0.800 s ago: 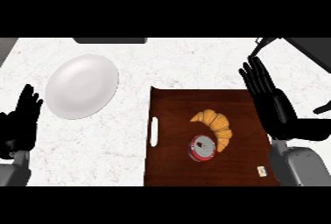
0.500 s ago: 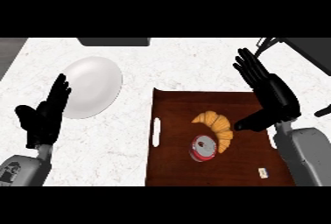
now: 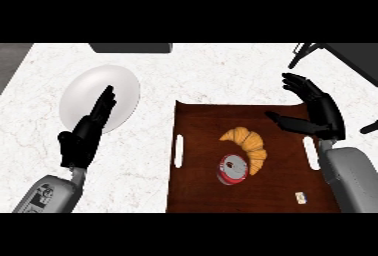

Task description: Pick the croissant from the tray and place it in the tiered shelf

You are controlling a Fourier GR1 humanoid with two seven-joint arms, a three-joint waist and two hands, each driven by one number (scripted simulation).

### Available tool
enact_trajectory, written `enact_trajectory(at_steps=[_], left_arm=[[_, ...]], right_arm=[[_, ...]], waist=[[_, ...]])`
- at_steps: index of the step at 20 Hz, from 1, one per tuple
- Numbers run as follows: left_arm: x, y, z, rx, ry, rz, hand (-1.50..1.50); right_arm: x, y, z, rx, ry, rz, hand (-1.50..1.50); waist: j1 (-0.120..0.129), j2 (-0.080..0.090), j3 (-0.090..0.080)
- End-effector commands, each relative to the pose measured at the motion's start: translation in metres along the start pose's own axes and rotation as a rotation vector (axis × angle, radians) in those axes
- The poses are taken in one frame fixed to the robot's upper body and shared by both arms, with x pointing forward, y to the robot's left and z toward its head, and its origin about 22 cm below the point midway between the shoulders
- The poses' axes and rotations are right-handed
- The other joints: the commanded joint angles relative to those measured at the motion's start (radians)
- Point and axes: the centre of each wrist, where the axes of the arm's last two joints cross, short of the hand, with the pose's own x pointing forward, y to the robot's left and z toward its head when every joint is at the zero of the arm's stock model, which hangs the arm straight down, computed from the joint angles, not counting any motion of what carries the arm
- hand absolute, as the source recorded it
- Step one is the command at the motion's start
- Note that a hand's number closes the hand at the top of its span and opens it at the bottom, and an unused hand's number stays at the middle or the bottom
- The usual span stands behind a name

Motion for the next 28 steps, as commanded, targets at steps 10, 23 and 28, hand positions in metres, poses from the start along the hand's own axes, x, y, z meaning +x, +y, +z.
enact_trajectory(at_steps=[10, 23, 28], left_arm=[[-0.009, -0.005, 0.009, -0.041, -0.001, -0.014, 0.0], [-0.018, -0.02, 0.009, -0.034, 0.033, 0.009, 0.0], [-0.002, -0.006, -0.005, -0.014, 0.011, -0.01, 0.0]], right_arm=[[-0.005, -0.065, -0.02, 0.334, -0.044, 0.07, -1.5], [0.115, -0.011, -0.037, 0.69, 0.059, 0.572, -1.5], [0.14, 0.007, -0.019, 0.724, 0.073, 0.786, -1.5]], waist=[[0.009, -0.017, -0.001], [-0.021, -0.029, -0.004], [-0.021, -0.025, -0.003]])
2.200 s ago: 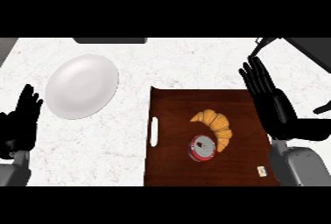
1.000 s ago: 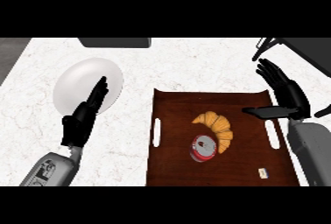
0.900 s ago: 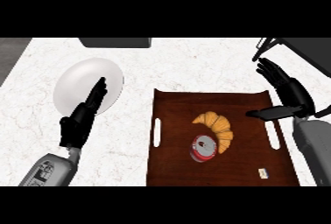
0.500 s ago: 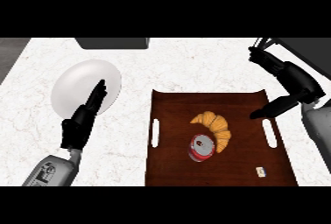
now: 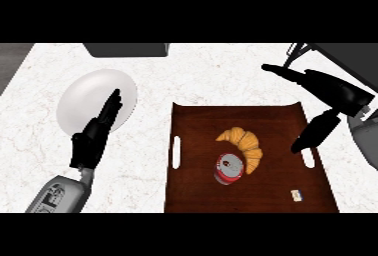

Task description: Pick the croissant from the tray and place it in the tiered shelf

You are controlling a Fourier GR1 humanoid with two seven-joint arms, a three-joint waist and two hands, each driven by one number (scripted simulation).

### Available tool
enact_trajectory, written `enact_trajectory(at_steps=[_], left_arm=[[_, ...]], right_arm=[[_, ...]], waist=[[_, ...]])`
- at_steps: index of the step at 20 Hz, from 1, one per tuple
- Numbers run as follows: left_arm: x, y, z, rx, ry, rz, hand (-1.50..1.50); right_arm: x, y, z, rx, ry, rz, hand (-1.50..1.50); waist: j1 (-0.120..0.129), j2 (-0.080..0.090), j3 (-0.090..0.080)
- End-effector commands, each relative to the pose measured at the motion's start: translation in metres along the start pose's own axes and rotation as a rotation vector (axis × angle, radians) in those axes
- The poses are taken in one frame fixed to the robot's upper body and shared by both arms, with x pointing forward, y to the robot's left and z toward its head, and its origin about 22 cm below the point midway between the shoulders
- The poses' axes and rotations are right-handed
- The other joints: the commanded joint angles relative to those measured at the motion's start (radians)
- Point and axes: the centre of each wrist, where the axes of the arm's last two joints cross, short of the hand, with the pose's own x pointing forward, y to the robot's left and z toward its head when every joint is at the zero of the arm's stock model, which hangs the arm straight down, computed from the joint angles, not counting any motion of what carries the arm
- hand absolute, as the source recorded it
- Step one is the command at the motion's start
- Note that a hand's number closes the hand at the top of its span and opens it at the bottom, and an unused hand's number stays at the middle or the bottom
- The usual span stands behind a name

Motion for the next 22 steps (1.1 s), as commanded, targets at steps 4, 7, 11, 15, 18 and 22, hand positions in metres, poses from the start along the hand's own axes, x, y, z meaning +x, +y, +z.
enact_trajectory(at_steps=[4, 7, 11, 15, 18, 22], left_arm=[[0.005, -0.014, -0.001, -0.01, -0.016, 0.002, 0.0], [0.025, 0.002, 0.001, -0.006, 0.004, -0.003, 0.0], [0.005, 0.004, -0.007, -0.024, 0.002, 0.016, 0.0], [-0.003, 0.001, 0.001, -0.012, -0.03, -0.002, 0.0], [-0.001, -0.005, 0.004, -0.014, -0.012, -0.003, 0.0], [-0.015, 0.004, -0.002, 0.0, -0.01, -0.002, 0.0]], right_arm=[[0.043, 0.023, 0.009, 0.033, 0.082, 0.124, -1.5], [0.044, 0.039, 0.016, 0.035, 0.099, 0.106, -1.5], [0.053, 0.038, 0.015, 0.014, 0.088, 0.111, -1.5], [0.063, 0.044, 0.024, 0.0, 0.098, 0.146, -1.5], [0.058, 0.049, 0.019, -0.038, 0.111, 0.133, -1.5], [0.075, 0.066, 0.045, -0.02, 0.106, 0.121, -1.5]], waist=[[0.008, 0.006, 0.002], [0.013, 0.005, 0.002], [0.013, 0.007, 0.002], [0.013, 0.007, 0.002], [0.015, 0.007, 0.002], [0.007, 0.007, 0.002]])
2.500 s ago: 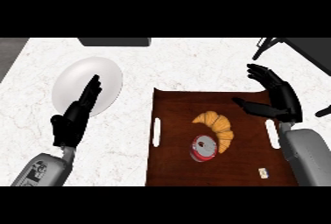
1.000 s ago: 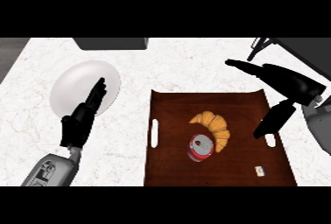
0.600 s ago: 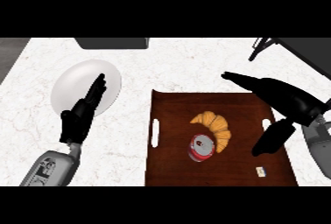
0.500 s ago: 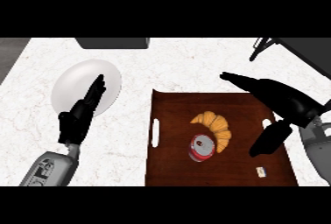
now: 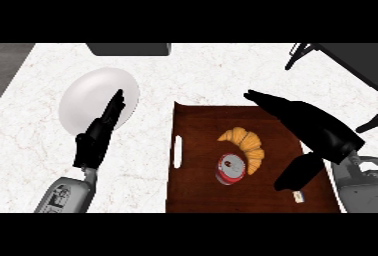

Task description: Pick the croissant from the tray and place it in the tiered shelf

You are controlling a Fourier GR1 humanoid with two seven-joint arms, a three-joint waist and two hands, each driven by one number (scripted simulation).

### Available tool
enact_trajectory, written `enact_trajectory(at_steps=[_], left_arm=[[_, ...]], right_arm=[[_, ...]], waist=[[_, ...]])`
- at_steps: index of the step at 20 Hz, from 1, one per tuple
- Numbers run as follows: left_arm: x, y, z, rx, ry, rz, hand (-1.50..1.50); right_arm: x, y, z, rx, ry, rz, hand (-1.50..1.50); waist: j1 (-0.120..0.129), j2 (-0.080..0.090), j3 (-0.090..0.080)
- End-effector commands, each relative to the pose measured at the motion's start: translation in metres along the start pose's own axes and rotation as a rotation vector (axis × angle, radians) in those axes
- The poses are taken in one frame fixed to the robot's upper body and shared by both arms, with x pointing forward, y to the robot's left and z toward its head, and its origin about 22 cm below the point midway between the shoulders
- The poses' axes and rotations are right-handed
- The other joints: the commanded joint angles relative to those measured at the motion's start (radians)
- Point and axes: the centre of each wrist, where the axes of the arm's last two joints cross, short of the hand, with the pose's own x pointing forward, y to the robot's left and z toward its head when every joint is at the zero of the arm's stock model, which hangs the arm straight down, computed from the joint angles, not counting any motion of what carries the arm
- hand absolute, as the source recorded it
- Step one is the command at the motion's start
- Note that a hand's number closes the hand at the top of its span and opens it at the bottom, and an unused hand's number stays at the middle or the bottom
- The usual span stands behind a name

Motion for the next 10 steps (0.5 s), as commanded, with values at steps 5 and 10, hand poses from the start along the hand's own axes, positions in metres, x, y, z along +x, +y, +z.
enact_trajectory(at_steps=[5, 10], left_arm=[[0.011, -0.02, -0.004, 0.005, -0.017, -0.002, 0.0], [-0.003, -0.011, 0.005, 0.003, -0.01, -0.021, 0.0]], right_arm=[[0.005, 0.024, -0.022, 0.01, 0.023, 0.006, -1.5], [-0.011, 0.026, -0.006, 0.005, 0.05, 0.005, -1.5]], waist=[[0.004, 0.001, 0.0], [0.001, 0.001, 0.0]])
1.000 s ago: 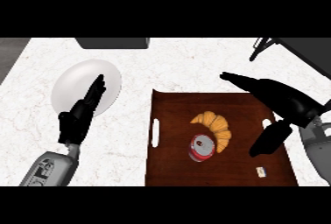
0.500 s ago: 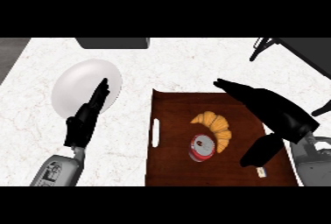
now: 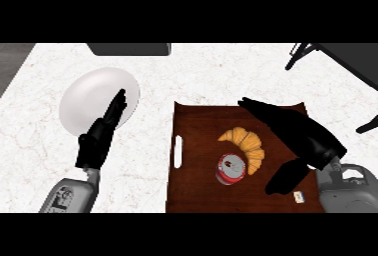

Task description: Pick the croissant from the tray and place it in the tiered shelf

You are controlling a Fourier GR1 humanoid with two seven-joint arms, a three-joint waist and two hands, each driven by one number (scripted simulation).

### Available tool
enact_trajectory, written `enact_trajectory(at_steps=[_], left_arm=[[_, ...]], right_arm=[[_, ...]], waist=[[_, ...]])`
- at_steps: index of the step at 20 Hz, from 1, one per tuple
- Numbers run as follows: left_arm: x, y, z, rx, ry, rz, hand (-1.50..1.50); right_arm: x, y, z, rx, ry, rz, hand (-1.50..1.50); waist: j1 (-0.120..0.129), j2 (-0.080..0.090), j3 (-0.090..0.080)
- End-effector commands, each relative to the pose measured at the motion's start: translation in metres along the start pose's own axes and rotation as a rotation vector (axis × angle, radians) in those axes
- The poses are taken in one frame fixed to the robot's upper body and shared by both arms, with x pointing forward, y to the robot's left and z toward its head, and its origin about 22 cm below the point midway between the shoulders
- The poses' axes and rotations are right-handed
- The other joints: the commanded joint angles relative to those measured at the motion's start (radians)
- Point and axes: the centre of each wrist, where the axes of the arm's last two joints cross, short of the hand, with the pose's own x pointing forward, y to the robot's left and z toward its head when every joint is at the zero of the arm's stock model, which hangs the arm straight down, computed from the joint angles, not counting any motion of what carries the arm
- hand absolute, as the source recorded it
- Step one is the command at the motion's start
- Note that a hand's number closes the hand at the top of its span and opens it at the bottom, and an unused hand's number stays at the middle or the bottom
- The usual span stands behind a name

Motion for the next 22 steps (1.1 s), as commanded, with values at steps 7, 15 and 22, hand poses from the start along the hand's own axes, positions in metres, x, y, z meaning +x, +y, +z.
enact_trajectory(at_steps=[7, 15, 22], left_arm=[[0.002, 0.012, -0.002, 0.011, -0.006, 0.003, 0.0], [-0.001, 0.004, 0.015, 0.004, 0.003, 0.006, 0.0], [0.001, 0.0, 0.007, -0.006, -0.017, -0.002, 0.0]], right_arm=[[-0.017, 0.014, 0.0, 0.008, 0.032, 0.038, -1.5], [-0.004, 0.035, -0.021, 0.019, 0.056, 0.071, -1.5], [-0.036, 0.053, -0.045, 0.026, 0.073, 0.086, -1.5]], waist=[[-0.001, 0.0, 0.0], [0.001, 0.0, 0.0], [0.002, 0.0, 0.0]])
